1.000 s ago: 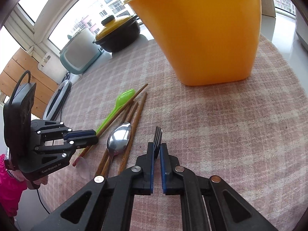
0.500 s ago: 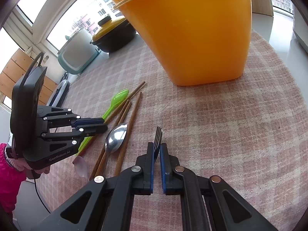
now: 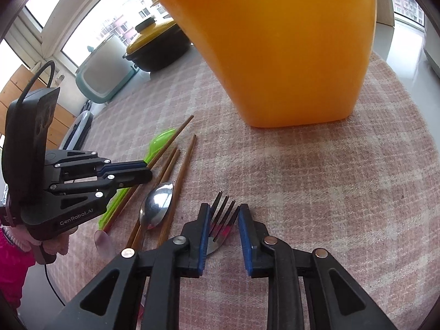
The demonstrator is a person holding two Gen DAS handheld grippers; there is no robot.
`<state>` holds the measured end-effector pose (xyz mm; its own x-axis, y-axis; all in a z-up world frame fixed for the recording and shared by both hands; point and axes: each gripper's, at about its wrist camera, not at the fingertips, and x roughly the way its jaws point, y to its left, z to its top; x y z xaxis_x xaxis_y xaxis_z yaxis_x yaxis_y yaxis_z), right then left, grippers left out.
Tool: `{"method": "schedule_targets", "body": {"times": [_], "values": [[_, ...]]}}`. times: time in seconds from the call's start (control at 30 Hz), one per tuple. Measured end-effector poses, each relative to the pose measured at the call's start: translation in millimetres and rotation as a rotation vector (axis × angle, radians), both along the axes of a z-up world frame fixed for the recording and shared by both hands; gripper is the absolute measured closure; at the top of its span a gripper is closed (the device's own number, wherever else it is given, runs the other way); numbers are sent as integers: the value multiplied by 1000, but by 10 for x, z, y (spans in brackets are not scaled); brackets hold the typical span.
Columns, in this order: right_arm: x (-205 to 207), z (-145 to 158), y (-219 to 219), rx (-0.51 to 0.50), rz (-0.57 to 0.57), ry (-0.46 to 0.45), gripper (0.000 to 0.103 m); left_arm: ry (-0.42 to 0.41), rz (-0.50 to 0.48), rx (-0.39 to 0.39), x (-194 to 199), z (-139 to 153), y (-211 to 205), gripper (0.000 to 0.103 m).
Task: Organize utensils
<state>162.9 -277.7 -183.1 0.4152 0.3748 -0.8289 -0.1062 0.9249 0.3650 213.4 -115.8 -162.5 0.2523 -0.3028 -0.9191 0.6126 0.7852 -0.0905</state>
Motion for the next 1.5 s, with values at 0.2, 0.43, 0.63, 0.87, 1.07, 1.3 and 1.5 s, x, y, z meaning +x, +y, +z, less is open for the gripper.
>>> {"method": "schedule_targets", "body": {"times": [0.2, 0.43, 0.63, 0.87, 1.07, 1.3, 1.5], "values": [[-17, 64, 76, 1, 21, -12, 100, -17, 111, -91, -50, 162, 251, 99], [-262, 477, -21, -18, 17, -129, 103, -102, 221, -204, -156, 575, 441, 99], [-417, 838, -246, -26, -28, -227, 103, -188, 303, -322, -256, 998, 532, 99], [-553, 1253, -487, -79, -52, -343, 103, -293, 355, -432, -346, 1442, 403, 99], [-609, 1508, -682, -99, -50, -409, 103, -404, 381, -485, -425, 1733, 168, 99], [-672, 1830, -893, -97, -17, -468, 103, -487, 386, -525, -366, 1986, -195, 99], [-638, 2161, -1116, -95, 22, -541, 103, -539, 428, -552, -246, 2080, -463, 99]]}}
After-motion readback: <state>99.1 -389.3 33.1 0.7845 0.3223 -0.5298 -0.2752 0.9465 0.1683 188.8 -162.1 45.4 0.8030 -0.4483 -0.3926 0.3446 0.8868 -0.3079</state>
